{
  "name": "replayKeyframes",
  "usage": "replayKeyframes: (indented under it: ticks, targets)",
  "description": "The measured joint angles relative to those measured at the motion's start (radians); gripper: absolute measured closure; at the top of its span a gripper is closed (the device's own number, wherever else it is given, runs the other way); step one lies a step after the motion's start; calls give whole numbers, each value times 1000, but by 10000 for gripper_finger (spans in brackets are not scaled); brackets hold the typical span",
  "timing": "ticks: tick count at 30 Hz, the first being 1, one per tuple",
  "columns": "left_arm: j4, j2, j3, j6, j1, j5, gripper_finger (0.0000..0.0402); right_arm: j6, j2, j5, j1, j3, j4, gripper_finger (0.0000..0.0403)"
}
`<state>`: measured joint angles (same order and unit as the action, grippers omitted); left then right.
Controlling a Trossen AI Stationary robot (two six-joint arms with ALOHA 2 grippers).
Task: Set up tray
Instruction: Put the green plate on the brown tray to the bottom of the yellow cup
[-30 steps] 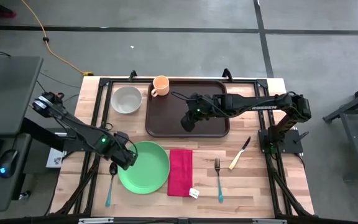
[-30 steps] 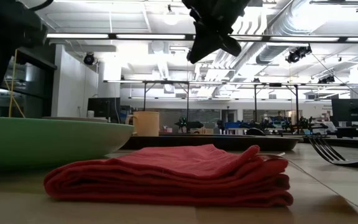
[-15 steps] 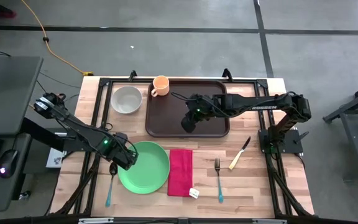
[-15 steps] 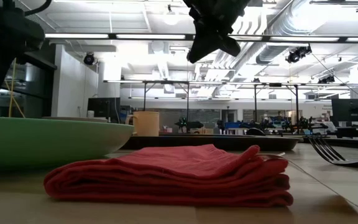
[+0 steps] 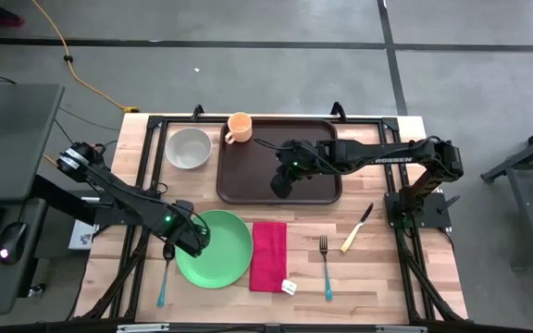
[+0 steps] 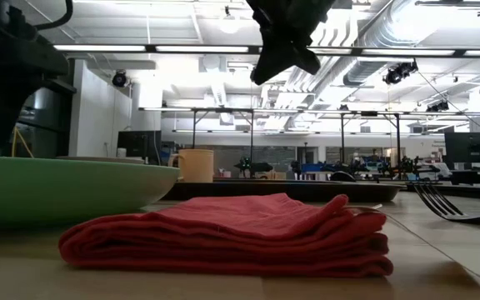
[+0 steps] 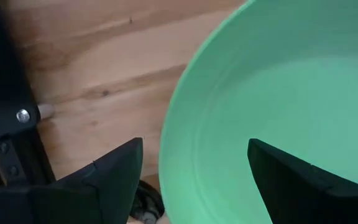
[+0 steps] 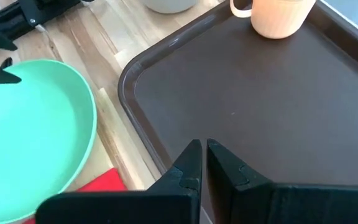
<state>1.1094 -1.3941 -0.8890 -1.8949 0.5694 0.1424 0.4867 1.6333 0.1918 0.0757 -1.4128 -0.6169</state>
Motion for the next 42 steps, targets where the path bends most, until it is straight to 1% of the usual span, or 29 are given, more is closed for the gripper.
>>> replayKeyframes:
  ticks: [3,5,10,12,16,20,23,27,31,37,42]
  targets:
    - [-2,0,0,-11,0,25,80,-39,0,13,0,0,-3,403]
    - [-2,0,0,-21,0,24,80,-58,-5,44,-5,0,-24,402]
    - [-2,0,0,-21,0,25,80,-68,-59,215,-42,0,-66,402]
    - [1,0,0,-21,0,25,80,-78,-89,255,-56,2,-75,403]
    - [-1,1,0,-21,0,27,80,-85,-168,271,-71,52,-57,402]
    - [0,1,0,-22,0,27,80,-58,-274,270,-72,179,5,402]
    - [-1,1,0,-22,0,27,80,-61,-370,239,-76,292,93,402]
    - [-3,1,0,-22,0,27,80,-101,-499,150,-79,440,214,402]
    - [-10,1,0,-22,0,24,80,-105,-611,91,-79,571,284,402]
    - [-15,1,0,-22,0,24,80,-151,-744,-23,-79,730,416,402]
    - [-25,1,1,-22,0,23,80,-148,-824,-75,-77,822,461,403]
